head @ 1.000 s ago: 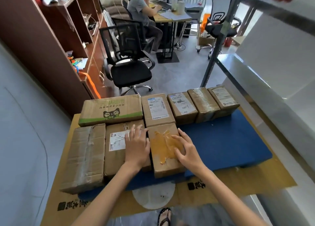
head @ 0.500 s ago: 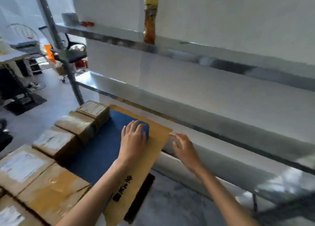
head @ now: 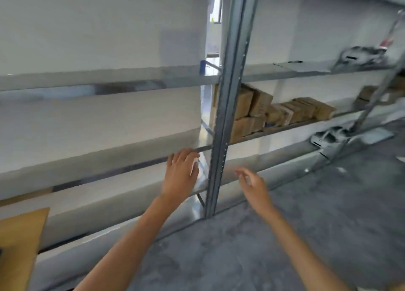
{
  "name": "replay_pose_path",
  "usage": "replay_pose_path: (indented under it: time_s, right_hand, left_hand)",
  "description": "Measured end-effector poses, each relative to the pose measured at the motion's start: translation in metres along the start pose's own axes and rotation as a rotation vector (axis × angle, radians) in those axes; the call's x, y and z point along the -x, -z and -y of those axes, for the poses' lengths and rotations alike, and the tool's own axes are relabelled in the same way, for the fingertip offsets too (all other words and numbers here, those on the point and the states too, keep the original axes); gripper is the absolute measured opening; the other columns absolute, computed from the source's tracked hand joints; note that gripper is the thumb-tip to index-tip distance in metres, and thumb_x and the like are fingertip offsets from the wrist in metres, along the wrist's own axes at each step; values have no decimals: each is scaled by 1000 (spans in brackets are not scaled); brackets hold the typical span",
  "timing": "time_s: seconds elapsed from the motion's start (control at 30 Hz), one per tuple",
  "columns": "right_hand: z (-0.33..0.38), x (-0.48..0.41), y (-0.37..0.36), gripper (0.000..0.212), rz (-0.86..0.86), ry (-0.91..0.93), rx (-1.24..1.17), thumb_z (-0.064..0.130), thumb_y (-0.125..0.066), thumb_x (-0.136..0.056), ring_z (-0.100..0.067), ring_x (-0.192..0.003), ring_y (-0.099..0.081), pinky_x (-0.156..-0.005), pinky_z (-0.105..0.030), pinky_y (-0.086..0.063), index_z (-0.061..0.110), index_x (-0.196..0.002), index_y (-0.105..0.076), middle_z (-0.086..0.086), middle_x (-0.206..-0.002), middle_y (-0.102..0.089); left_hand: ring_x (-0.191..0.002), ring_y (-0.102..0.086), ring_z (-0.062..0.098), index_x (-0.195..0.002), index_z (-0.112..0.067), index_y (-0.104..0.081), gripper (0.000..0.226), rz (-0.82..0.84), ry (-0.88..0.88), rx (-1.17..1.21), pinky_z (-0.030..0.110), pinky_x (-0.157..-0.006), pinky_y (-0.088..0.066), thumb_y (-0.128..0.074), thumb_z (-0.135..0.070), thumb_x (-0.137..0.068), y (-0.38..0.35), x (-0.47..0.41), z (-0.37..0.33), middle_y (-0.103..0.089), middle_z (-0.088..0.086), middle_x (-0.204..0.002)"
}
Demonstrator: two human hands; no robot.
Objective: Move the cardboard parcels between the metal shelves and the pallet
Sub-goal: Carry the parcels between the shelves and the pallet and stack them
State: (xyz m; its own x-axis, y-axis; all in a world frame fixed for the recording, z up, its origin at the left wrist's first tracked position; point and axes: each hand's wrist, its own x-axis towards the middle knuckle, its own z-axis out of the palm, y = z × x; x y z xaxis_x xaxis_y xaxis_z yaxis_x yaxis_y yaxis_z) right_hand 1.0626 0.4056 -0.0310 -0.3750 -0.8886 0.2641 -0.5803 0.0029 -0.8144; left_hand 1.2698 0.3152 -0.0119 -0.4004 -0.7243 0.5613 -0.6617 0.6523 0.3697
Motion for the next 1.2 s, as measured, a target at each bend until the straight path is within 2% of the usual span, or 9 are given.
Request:
replay_pose_path:
  time_s: [0.13, 0.3, 0.37, 0.43, 0.53, 0.7, 0.93, 1.07, 1.2]
  right_hand:
    - [-29, -2, 47, 30, -70, -37, 11, 18, -46, -86, -16, -99, -62, -89, -29, -46, 10, -106, -68, -4, -103, -70]
    - [-65, -25, 88, 24, -104, -115, -10, 10, -48, -90, -4, -98, -62, -85, -13, -45, 19, -104, -66, 3, -101, -69]
    - [-80, -47, 100, 23, -117, -118, -11, 13, -48, -91, 3, -95, -61, -82, -9, -43, 18, -103, -67, 2, -100, -70]
    - [-93, -72, 111, 24, -144, -139, -11, 6, -48, -93, 7, -92, -59, -81, -7, -43, 14, -104, -67, 1, -100, -70]
    - [-109, -114, 127, 25, -153, -156, 3, 7, -47, -95, 1, -97, -60, -90, -17, -46, 17, -107, -66, 5, -104, -69]
    - [-130, -171, 144, 24, -139, -174, 20, 17, -46, -98, -6, -107, -58, -88, -9, -43, 22, -112, -65, 6, -112, -66]
    - [-177, -234, 178, 23, -131, -202, 23, 17, -46, -98, -10, -108, -59, -98, -26, -47, 23, -109, -65, 5, -111, -67]
    - [-192, -290, 198, 23, -98, -221, 11, 15, -47, -97, -13, -109, -58, -97, -24, -43, 18, -113, -63, 1, -114, -66]
    - [-198, -356, 213, 24, -43, -144, 29, 18, -47, -98, -3, -104, -50, -90, -17, -38, 21, -116, -61, 9, -115, -60]
  left_hand:
    - [-120, -52, 27, -114, -18, -63, 26, 97, -64, 76, 50, -106, -36, -45, -18, -94, -48, -29, -40, -59, 4, -125]
    - [-121, -51, 28, -115, -16, -63, 35, 179, -121, 158, 51, -106, -36, -37, -25, -94, -101, -72, -74, -57, 5, -128]
    - [-125, -48, 27, -116, -16, -62, 28, 207, -135, 179, 52, -108, -33, -42, -19, -97, -124, -93, -81, -55, 5, -130]
    - [-127, -46, 25, -118, -18, -60, 25, 224, -124, 205, 51, -111, -30, -46, -16, -98, -146, -114, -85, -54, 3, -132]
    - [-128, -44, 20, -120, -21, -58, 25, 231, -110, 215, 47, -115, -26, -45, -18, -99, -172, -148, -89, -52, -2, -134]
    - [-128, -43, 17, -122, -23, -57, 27, 235, -109, 194, 44, -117, -23, -44, -19, -99, -207, -202, -91, -52, -4, -132]
    - [-131, -39, 16, -126, -24, -53, 29, 282, -90, 154, 33, -115, -18, -41, -22, -100, -260, -254, -111, -48, -4, -137]
    - [-128, -39, 16, -124, -24, -54, 27, 229, -45, 122, 31, -113, -20, -42, -21, -100, -288, -287, -122, -49, -3, -135]
    - [-129, -39, 18, -126, -23, -52, 28, 197, 70, 122, 38, -116, -21, -41, -20, -100, -321, -322, -141, -48, -2, -136]
